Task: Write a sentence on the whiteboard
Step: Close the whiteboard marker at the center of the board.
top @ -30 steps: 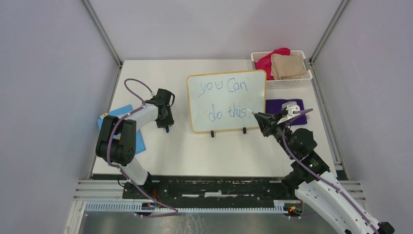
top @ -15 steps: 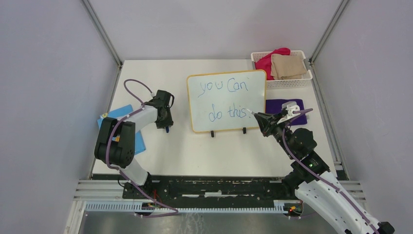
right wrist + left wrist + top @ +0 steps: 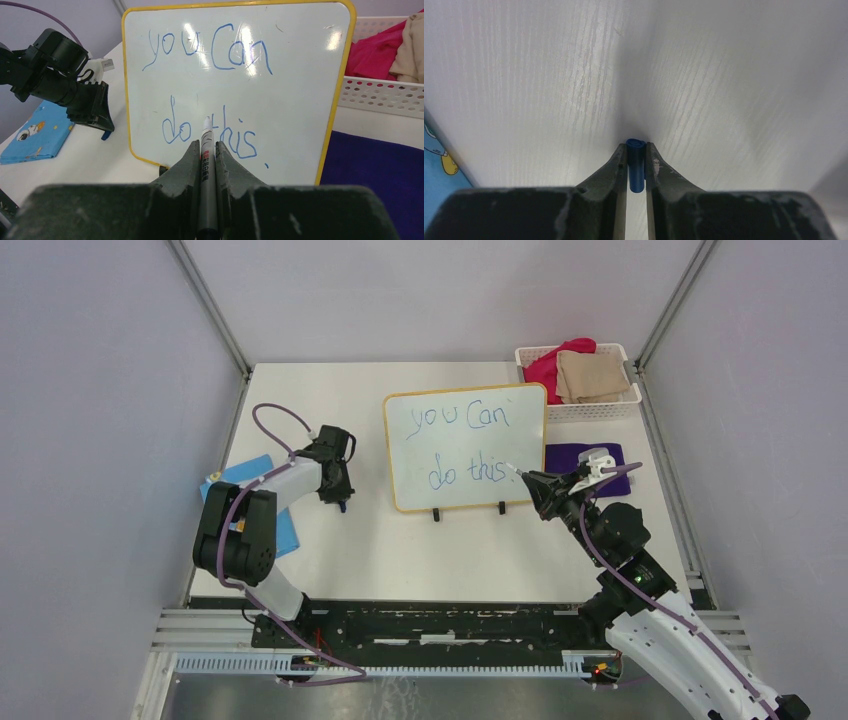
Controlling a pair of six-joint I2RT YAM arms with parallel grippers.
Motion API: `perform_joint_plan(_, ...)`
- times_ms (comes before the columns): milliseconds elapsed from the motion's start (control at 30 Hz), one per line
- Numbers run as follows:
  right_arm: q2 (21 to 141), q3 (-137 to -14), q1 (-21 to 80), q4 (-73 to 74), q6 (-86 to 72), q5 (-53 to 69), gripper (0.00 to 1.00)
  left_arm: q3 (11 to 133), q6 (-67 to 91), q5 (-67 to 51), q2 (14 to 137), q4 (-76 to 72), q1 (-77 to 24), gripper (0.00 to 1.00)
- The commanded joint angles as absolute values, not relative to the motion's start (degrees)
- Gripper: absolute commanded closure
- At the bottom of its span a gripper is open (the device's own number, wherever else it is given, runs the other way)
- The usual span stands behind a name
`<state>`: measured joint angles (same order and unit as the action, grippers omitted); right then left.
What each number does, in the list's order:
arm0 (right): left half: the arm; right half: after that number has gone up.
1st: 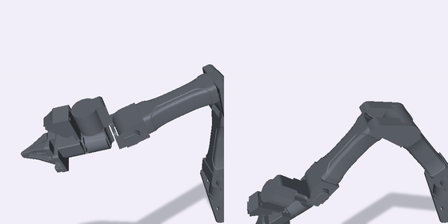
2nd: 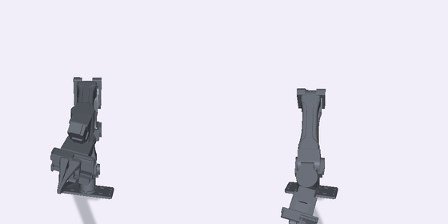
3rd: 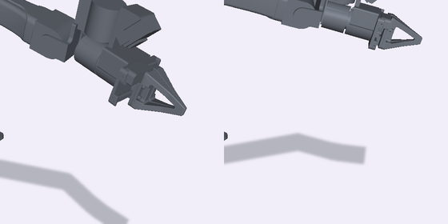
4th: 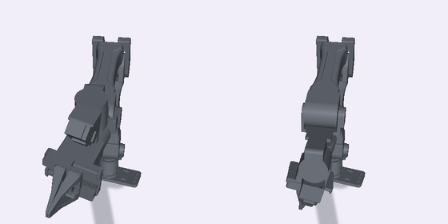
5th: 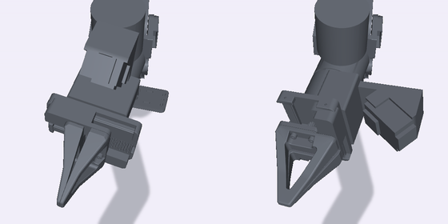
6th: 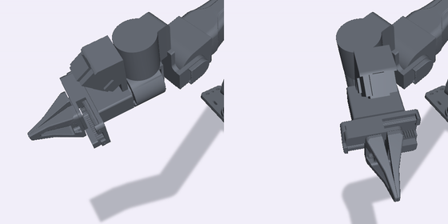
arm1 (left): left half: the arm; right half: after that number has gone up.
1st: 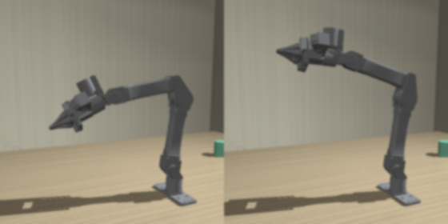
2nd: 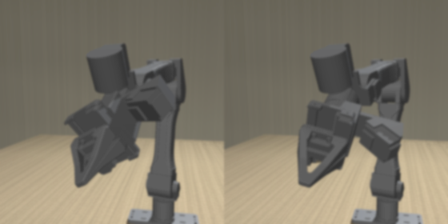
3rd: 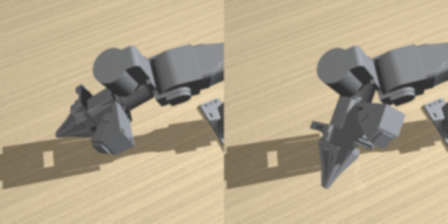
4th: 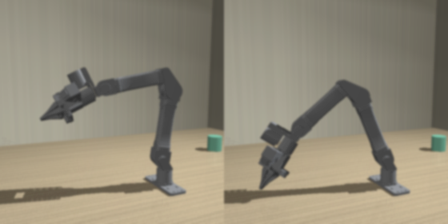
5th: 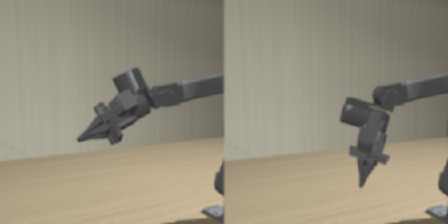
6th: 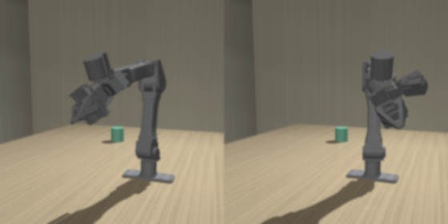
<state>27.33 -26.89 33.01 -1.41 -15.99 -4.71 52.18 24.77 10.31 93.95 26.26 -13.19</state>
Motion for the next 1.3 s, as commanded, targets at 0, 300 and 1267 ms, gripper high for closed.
perform_joint_plan(0,27.25,-29.18,33.4,-2.99,-15.3,-4.48,1.0,48.43,22.5,8.04,96.7,30.46,-13.01,0.85)
perform_joint_plan(300,27.75,-29.44,33.34,-2.72,-15.29,-4.65,1.0,48.35,23.54,8.69,94.23,30.18,-12.96,0.98)
perform_joint_plan(1267,29.51,-30.49,33.33,-1.97,-14.85,-3.41,1.0,48.98,28.9,8.12,72.65,31.66,-13.01,0.98)
